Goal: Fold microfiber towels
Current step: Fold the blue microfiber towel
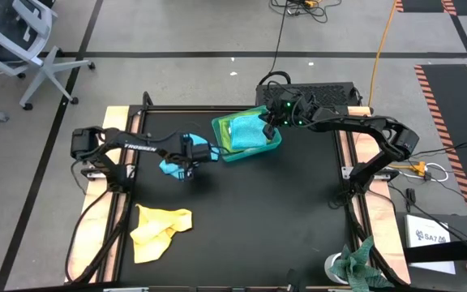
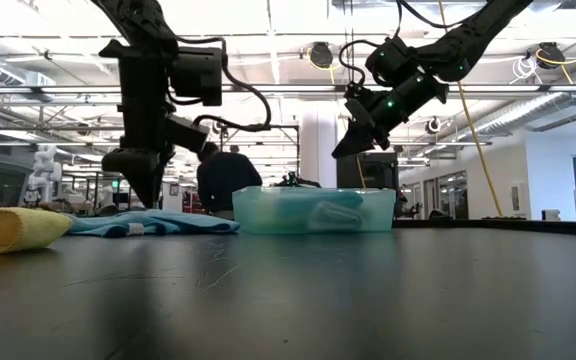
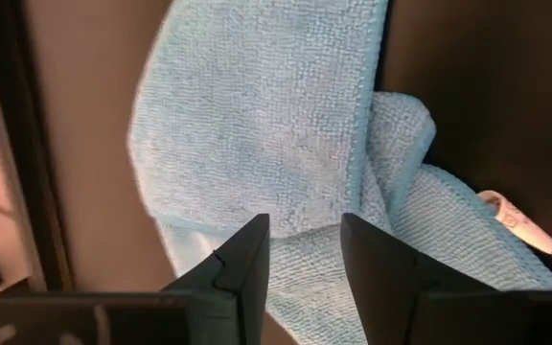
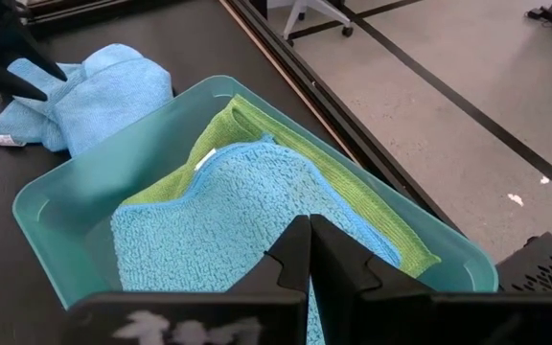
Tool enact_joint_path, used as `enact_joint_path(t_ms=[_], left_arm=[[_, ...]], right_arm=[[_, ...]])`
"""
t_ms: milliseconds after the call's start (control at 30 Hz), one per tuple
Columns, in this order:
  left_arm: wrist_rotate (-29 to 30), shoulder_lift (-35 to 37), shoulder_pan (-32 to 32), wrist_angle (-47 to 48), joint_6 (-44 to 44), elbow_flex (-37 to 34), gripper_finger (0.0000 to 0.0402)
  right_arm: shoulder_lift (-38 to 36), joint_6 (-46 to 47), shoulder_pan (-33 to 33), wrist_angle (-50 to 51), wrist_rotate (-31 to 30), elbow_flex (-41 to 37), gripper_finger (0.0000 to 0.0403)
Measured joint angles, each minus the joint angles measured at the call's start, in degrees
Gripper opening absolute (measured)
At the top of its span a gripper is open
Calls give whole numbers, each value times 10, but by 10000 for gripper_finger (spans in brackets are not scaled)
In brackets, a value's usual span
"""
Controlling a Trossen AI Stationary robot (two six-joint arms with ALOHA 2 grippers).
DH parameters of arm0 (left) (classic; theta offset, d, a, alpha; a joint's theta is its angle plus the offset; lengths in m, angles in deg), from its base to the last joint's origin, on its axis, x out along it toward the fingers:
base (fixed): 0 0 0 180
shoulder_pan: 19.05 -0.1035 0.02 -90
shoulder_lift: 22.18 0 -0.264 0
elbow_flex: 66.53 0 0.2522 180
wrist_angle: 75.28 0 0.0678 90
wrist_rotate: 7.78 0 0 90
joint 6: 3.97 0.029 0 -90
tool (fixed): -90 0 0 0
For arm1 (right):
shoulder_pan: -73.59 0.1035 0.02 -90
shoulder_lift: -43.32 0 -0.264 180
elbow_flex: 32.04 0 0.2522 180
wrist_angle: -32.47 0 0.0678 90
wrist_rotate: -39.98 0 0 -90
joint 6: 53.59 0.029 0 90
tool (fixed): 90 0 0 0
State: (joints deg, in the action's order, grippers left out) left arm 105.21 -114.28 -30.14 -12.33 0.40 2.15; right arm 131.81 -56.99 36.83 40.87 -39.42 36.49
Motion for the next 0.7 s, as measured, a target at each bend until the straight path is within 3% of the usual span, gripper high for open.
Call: enact_joint_path(t_ms=[333, 500, 700], left_arm=[[-27, 0, -13, 4, 33, 0, 134], [-86, 0, -12, 6, 32, -1, 134], [-61, 0, -13, 6, 31, -1, 134]], right_arm=[[0, -1, 0, 0, 0, 0, 0], [0, -2, 0, 0, 0, 0, 0], [0, -4, 0, 0, 1, 0, 0]])
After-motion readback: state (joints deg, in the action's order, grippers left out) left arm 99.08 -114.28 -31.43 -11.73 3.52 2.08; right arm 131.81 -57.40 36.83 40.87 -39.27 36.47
